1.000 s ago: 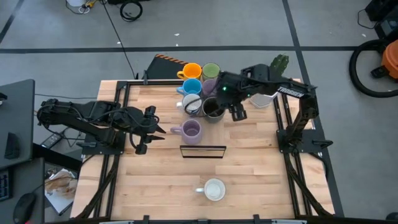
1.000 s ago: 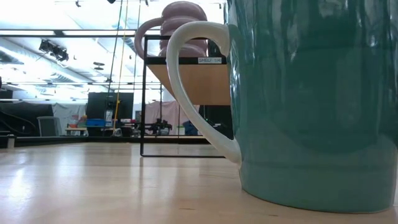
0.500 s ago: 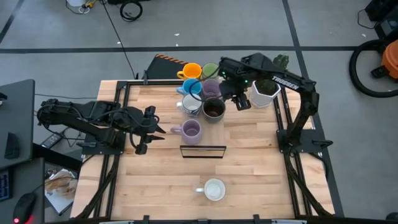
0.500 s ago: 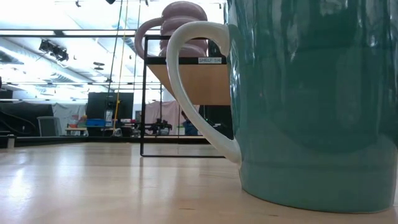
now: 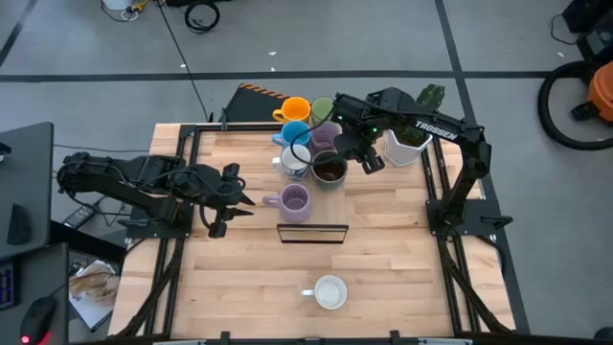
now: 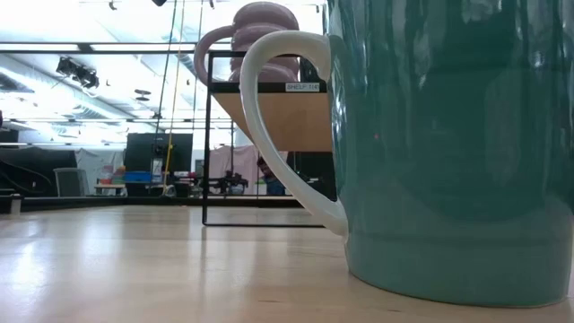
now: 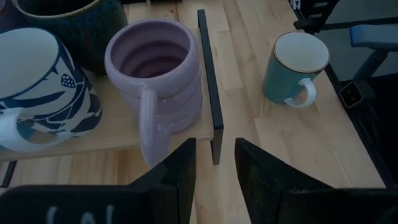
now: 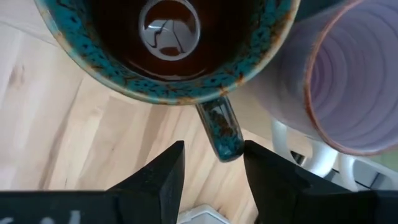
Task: Place coffee mugs
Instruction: Put the brown and green mug on the shelf
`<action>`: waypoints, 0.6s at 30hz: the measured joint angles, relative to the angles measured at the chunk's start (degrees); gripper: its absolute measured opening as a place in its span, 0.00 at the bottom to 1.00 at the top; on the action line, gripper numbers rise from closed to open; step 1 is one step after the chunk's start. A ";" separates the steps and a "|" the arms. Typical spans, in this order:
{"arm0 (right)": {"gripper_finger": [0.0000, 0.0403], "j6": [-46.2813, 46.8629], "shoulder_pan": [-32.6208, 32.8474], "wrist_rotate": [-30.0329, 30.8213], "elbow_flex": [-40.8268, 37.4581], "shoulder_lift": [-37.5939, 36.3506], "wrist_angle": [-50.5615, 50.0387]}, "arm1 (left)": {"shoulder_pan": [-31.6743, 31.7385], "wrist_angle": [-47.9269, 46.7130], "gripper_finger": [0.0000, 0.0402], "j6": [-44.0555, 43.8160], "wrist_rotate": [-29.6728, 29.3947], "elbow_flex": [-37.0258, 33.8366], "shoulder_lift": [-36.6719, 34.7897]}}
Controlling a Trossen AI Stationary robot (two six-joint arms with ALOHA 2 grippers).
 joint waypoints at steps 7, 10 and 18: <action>0.41 3.86 0.53 -1.20 0.00 0.14 -2.08 | 0.00 0.02 0.29 -0.25 0.01 0.00 0.00; 0.41 6.39 1.35 -1.47 0.00 0.15 -2.40 | 0.01 0.02 0.29 -0.27 0.01 0.00 0.00; 0.41 17.60 5.29 -1.55 0.00 0.15 -3.71 | 0.00 0.04 0.29 -0.34 0.01 0.00 0.00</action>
